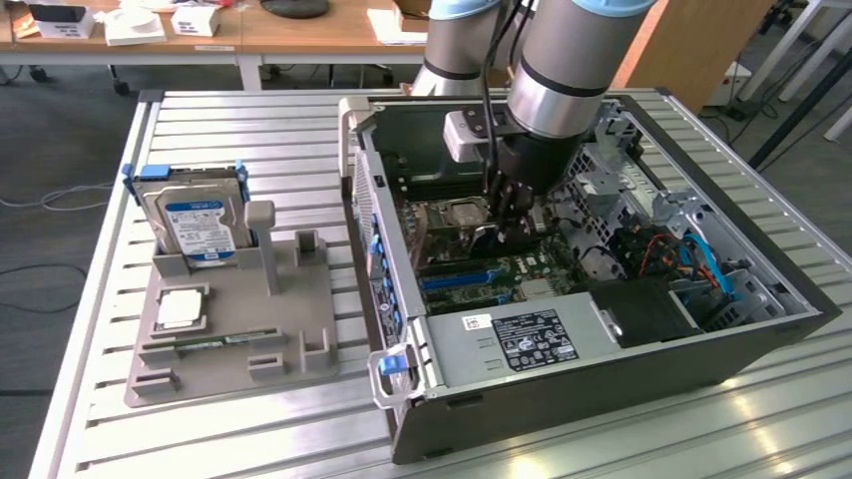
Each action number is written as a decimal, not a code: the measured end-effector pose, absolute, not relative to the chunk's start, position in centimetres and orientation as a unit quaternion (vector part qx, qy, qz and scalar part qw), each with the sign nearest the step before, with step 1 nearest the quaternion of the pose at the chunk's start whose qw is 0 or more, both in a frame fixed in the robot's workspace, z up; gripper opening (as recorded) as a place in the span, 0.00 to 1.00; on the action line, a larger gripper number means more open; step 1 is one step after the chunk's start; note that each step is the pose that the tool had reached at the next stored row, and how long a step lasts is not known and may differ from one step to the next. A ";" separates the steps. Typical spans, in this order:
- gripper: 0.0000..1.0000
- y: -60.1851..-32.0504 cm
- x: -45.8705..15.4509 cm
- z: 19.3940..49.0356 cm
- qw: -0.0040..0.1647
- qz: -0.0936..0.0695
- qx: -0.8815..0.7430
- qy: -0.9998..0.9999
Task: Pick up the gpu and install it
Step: 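Insert the gpu into the slot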
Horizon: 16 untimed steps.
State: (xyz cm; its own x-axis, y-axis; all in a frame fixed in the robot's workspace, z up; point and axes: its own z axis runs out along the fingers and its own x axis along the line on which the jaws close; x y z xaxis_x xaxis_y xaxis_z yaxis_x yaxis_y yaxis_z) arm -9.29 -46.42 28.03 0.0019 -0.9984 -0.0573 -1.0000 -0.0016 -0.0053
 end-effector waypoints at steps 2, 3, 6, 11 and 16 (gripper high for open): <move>0.27 -46.4 -9.4 28.0 0.022 0.018 -0.707 0.706; 0.27 -46.4 -9.5 28.0 0.022 0.018 -0.707 0.706; 0.27 -46.4 -9.8 28.0 0.022 0.018 -0.707 0.706; 0.27 -46.6 -9.8 28.0 0.022 0.018 -0.707 0.706; 0.27 -46.6 -9.9 28.0 0.022 0.018 -0.707 0.706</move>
State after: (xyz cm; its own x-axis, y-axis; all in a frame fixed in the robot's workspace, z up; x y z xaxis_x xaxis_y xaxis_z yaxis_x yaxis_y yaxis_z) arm -9.86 -46.61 28.03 0.0021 -0.9984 -0.0572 -1.0000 -0.0017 -0.0056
